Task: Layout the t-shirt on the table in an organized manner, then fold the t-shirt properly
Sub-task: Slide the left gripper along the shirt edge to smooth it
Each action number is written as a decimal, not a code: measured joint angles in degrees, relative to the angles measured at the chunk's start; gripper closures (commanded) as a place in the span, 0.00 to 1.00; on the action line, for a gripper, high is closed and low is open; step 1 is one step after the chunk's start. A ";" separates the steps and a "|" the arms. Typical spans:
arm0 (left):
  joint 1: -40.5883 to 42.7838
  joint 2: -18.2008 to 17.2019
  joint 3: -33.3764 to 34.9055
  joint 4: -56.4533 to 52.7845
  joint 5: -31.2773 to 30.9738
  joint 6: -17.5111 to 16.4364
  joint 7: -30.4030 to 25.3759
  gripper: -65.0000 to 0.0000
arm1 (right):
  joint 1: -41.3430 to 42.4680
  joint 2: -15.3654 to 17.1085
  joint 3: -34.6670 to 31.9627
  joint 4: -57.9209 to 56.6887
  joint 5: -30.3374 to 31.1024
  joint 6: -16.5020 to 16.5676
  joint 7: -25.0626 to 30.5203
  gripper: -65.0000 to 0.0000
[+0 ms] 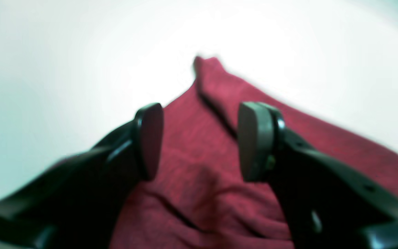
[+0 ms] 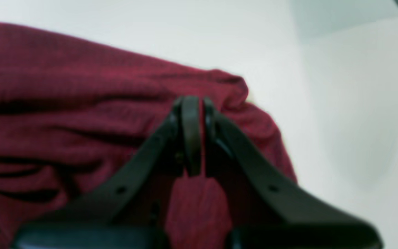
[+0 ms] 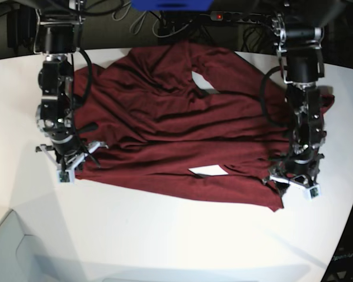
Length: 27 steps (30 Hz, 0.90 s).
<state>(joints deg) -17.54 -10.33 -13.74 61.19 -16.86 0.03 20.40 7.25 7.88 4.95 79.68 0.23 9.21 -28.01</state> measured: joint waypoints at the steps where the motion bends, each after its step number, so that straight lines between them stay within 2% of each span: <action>1: -1.68 0.13 -0.02 -2.86 -0.13 0.13 0.22 0.48 | -0.15 -0.02 -0.04 -0.09 0.02 0.00 -0.24 0.99; 3: -4.83 1.25 -0.04 -7.08 0.02 0.17 -0.11 0.48 | -0.48 0.02 0.02 0.00 -0.02 0.00 0.09 0.99; 7: -8.44 3.10 0.76 -13.38 -0.28 -0.22 -5.09 0.48 | -1.27 -0.11 -0.02 0.15 0.00 -0.04 0.22 0.99; 12: -9.18 2.78 7.93 -18.86 -0.22 -0.02 -8.76 0.48 | -2.45 -0.07 0.15 0.15 0.00 -0.02 0.15 0.99; 18: -9.18 2.71 8.70 -19.19 -0.37 0.00 -11.19 0.48 | -2.51 0.09 0.15 0.15 -0.02 -0.02 0.13 0.99; 27: -7.98 2.40 8.59 -19.19 -0.39 0.17 -11.41 0.48 | -2.54 0.07 0.20 0.13 0.00 -0.02 0.17 0.99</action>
<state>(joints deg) -25.52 -7.92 -5.15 42.00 -17.26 0.21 8.99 4.71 7.94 5.15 79.81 0.23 9.19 -27.83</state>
